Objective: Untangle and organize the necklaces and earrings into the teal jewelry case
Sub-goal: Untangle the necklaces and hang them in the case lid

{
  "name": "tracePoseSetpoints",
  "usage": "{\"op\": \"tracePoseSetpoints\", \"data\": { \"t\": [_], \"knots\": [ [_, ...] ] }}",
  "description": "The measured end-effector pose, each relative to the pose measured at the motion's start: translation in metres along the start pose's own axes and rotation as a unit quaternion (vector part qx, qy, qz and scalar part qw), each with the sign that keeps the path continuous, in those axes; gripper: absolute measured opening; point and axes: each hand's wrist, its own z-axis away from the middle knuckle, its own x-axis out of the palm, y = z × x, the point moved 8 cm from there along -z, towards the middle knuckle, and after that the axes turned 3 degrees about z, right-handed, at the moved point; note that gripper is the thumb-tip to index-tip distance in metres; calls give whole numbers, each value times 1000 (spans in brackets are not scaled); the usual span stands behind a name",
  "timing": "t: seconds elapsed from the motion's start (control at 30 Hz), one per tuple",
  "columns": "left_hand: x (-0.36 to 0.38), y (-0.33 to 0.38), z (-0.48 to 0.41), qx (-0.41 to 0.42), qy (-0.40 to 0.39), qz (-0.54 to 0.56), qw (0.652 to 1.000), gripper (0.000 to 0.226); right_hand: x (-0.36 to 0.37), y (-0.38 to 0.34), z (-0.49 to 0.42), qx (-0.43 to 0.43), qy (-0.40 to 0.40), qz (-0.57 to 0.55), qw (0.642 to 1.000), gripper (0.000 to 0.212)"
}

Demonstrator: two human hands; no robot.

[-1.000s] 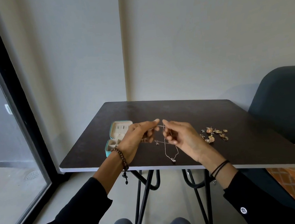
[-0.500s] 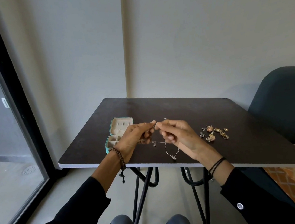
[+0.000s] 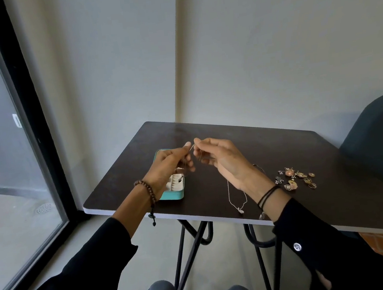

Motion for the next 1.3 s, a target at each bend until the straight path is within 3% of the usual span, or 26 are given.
{"op": "tracePoseSetpoints", "data": {
  "t": [0.1, 0.33, 0.57, 0.77, 0.97, 1.07, 1.3],
  "knots": [
    [-15, -1, -11, 5, 29, 20, 999, 39, 7, -2, -22, 1, -10, 28, 1000, 23],
    [-81, -28, -35, -10, 196, 36, 980, 16, 8, 12, -68, 40, 3, 80, 996, 23],
    [-132, -76, -53, -56, 275, -94, 955, 11, 11, 29, -97, 58, -4, 98, 993, 20],
    [-131, -100, -64, -88, 247, -144, 954, 30, 20, 38, -112, 63, -11, 92, 994, 19],
    [-127, -106, -71, -60, 191, -205, 958, 39, 25, 46, -122, 63, -12, 91, 994, 21],
    [-124, -105, -69, -37, 183, -222, 957, 39, 29, 50, -126, 61, -18, 90, 994, 21],
    [-121, -100, -65, 6, 163, -128, 978, 21, 47, 49, -127, 43, -52, 117, 991, 19]
  ]
}}
